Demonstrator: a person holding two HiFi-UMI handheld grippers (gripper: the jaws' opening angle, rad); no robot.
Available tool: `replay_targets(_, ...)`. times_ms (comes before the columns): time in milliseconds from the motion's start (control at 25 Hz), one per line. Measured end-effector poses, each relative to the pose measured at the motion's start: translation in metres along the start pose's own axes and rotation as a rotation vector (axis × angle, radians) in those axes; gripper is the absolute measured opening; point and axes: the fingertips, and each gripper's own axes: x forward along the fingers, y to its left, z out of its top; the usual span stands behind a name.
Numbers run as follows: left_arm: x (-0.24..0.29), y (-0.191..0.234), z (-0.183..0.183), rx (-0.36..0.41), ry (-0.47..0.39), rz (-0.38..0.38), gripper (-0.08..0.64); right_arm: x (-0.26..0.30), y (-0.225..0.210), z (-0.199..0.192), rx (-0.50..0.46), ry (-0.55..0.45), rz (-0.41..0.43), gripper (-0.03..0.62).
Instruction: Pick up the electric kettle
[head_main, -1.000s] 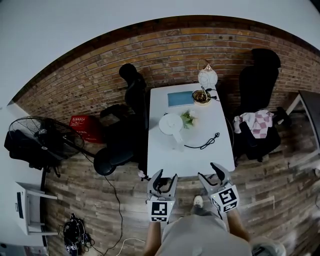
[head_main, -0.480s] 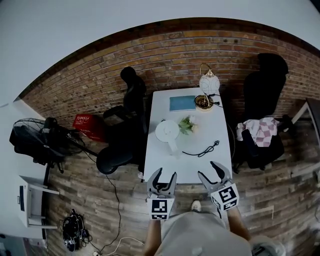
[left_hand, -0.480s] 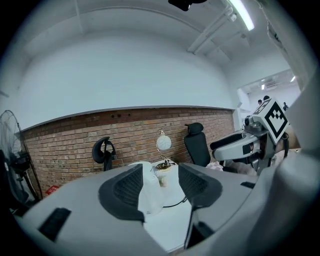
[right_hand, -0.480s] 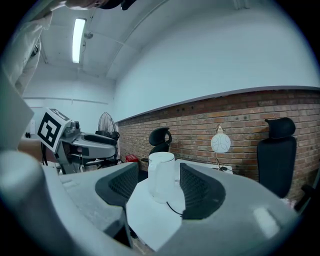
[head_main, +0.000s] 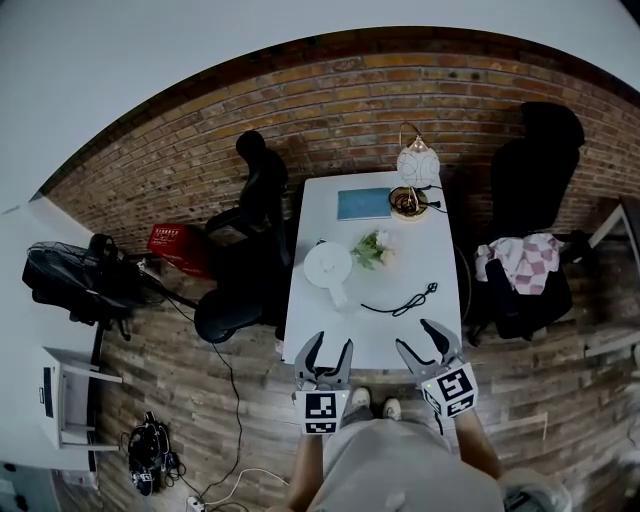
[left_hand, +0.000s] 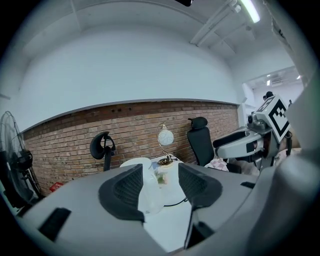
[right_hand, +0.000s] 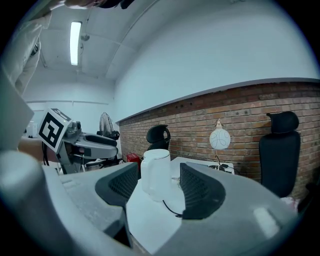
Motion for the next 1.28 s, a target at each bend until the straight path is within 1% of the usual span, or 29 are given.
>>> replay_targets(520,0.036,0.004,-0.013,-0.022,0.056,-0.004,0.229,0.021,-0.001,-0.009,-0.007,0.040,0.028,0.245)
replay_targets(760,0.060,0.014,-0.026,-0.047,0.108,-0.019,0.239,0.042,-0.004,-0.012,-0.023,0.076,0.036,0.245)
replay_targets(1000,0.088,0.024,-0.045,-0.079,0.169,-0.042,0.250,0.066,-0.011,-0.015,-0.006,0.110,0.003,0.245)
replay_targets(1280,0.117,0.028,-0.065,-0.123,0.222,-0.096,0.252,0.096,-0.017,-0.022,0.000,0.161,-0.014,0.245)
